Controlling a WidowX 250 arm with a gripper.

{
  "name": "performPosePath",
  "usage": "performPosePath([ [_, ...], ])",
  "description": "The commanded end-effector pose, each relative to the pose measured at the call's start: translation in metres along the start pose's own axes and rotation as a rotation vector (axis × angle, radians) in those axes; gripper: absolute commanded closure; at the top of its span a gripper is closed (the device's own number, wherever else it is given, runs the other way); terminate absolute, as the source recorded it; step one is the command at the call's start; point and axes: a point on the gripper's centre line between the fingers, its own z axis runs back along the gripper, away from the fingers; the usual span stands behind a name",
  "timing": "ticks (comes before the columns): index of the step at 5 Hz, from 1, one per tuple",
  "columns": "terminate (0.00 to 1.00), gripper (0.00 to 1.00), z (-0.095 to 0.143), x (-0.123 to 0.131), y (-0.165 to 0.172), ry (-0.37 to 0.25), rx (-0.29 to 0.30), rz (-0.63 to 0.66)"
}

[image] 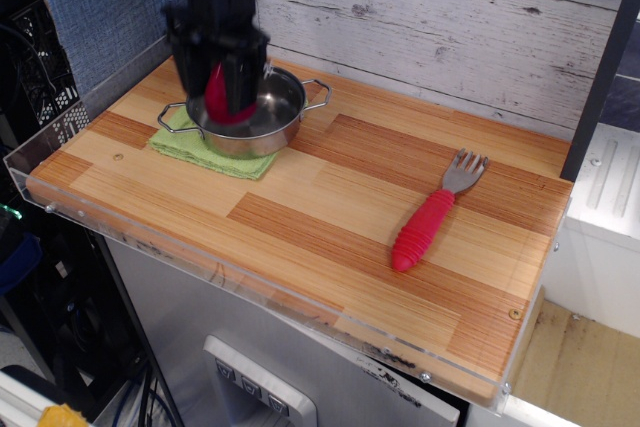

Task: Place the strawberry in the pot.

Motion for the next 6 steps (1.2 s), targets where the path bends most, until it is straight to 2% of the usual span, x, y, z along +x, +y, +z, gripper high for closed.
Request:
performPosePath([
  [1,0.00,0.00,0.009,-0.003,0.000,-0.008,0.019,-0.007],
  [2,0.00,0.00,0.017,-0.005,-0.002,-0.033,0.013,-0.018],
  [3,0.00,0.00,0.043,-0.010,0.001,-0.104,0.014,-0.031],
  [4,0.00,0.00,0.091,-0.020,0.009,-0.205,0.024,-0.010],
  [5,0.00,0.00,0.139,-0.037,0.018,-0.224,-0.028,0.101],
  [6,0.00,0.00,0.158,-0.044,0.016,-0.197,-0.053,0.152],
])
